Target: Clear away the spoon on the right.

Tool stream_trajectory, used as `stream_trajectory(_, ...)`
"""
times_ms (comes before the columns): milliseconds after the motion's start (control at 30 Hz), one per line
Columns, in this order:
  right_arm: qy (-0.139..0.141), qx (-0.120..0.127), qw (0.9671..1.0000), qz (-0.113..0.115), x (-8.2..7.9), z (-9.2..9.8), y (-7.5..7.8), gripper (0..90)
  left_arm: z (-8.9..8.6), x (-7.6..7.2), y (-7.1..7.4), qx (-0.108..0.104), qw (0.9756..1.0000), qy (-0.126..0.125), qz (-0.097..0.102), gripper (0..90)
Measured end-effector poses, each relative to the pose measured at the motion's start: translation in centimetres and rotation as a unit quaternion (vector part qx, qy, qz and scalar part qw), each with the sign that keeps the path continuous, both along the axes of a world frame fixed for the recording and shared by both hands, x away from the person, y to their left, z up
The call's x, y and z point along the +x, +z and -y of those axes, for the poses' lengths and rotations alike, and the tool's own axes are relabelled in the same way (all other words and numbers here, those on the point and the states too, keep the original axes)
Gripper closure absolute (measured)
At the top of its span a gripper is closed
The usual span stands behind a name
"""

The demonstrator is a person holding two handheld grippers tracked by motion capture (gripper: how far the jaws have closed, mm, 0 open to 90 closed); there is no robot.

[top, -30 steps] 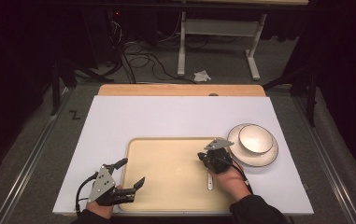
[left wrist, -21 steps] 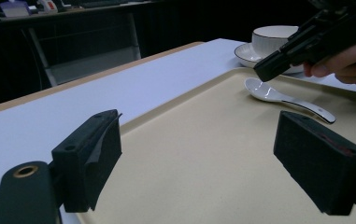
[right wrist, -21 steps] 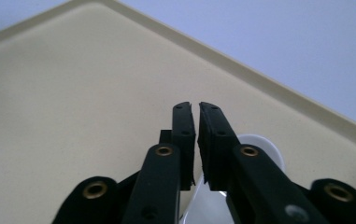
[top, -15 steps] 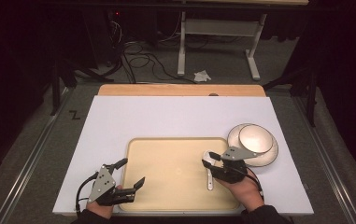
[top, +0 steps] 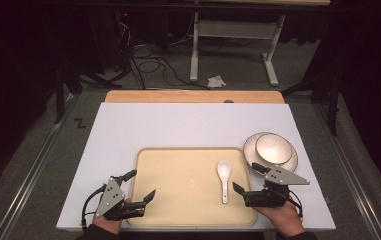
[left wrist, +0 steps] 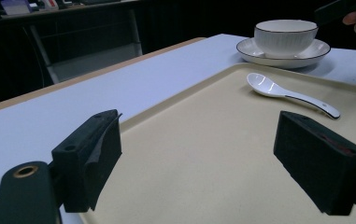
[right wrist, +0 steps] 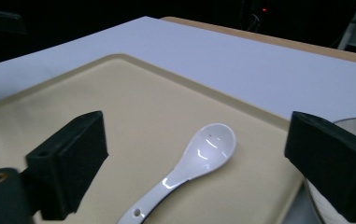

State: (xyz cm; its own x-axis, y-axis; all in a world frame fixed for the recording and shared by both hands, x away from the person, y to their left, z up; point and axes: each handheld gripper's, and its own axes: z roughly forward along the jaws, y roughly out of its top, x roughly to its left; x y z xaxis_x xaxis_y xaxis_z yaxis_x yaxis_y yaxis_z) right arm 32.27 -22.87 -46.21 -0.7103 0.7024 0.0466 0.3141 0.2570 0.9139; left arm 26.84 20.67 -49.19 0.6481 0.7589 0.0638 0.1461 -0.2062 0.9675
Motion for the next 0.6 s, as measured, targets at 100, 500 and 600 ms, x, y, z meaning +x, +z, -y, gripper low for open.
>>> stream_trajectory(100,-0.018,-0.005,0.9998,-0.001,-0.3,0.9,0.0,0.4,0.0,0.0,0.0,0.001,1.0,0.0,-0.001,15.8)
stream_trajectory(500,-0.045,-0.004,0.999,-0.002,-1.8,4.3,-1.0,0.3,0.1,0.1,-0.1,0.005,1.0,0.0,-0.002,15.8)
stream_trajectory(600,-0.051,0.003,0.9987,-0.001,-1.6,4.5,-1.0,0.4,0.1,0.0,0.0,0.004,1.0,0.0,0.0,15.8)
